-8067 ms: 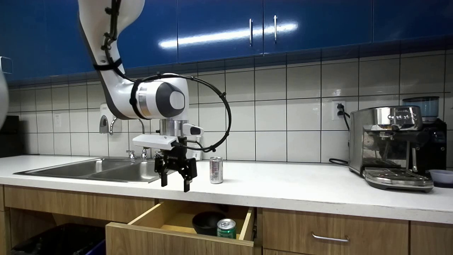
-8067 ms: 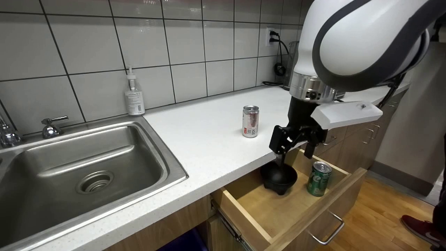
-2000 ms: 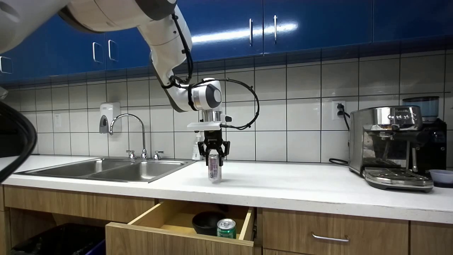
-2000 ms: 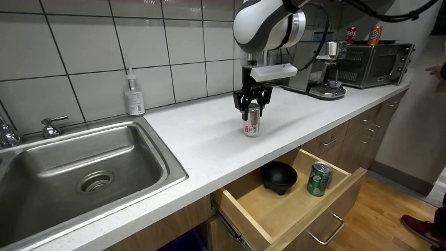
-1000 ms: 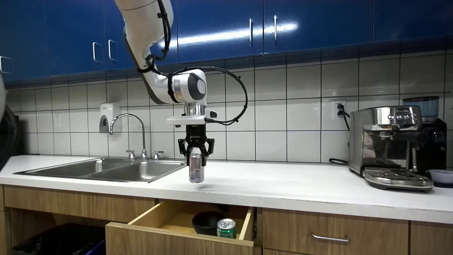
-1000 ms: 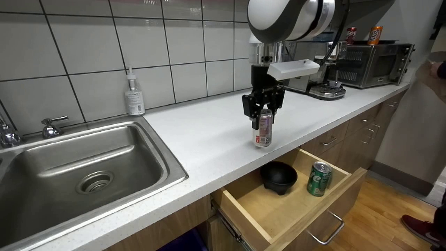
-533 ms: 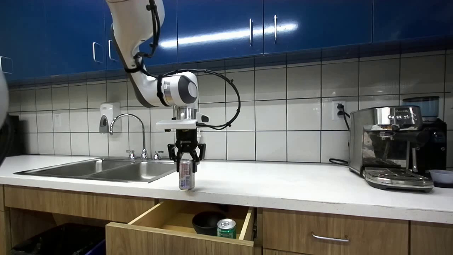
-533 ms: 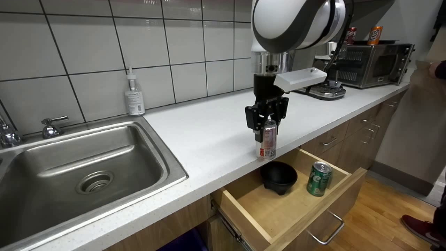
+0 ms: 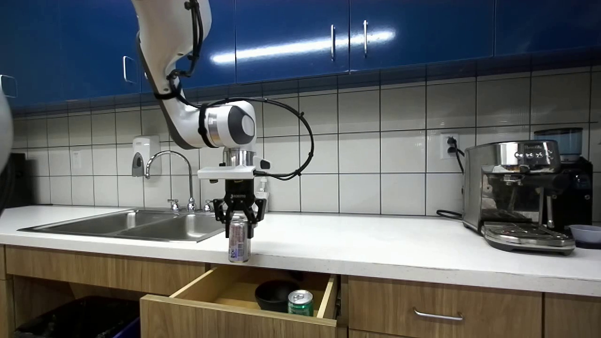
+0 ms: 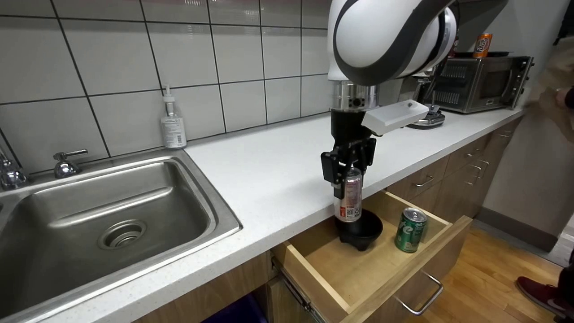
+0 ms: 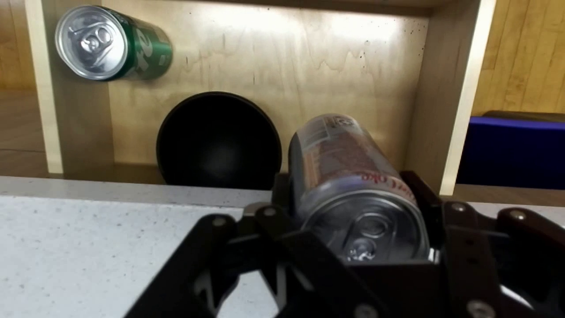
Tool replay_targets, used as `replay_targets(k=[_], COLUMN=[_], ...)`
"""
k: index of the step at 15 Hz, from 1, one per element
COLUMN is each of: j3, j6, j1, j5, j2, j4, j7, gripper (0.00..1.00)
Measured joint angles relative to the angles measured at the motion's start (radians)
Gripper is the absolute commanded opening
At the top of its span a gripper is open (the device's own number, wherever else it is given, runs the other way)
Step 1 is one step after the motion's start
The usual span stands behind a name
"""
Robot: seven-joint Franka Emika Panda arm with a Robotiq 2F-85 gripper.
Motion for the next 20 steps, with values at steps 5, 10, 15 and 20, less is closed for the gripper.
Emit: replay_targets(k=[5, 10, 15, 20], j3=[0.013, 0.02, 0.028, 0.032], j6=[0.023, 0.051, 0.078, 0.108], j1=[0.003, 0.003, 0.005, 0.008], j5=[0.0, 0.0, 0.0, -0.018], j2=[-0.012, -0.016, -0.016, -0.015], j4=[-0.046, -0.086, -0.123, -0.153], j7=[-0.015, -0.034, -0.042, -0.042], gripper=[0.38, 0.38, 0.38, 0.38])
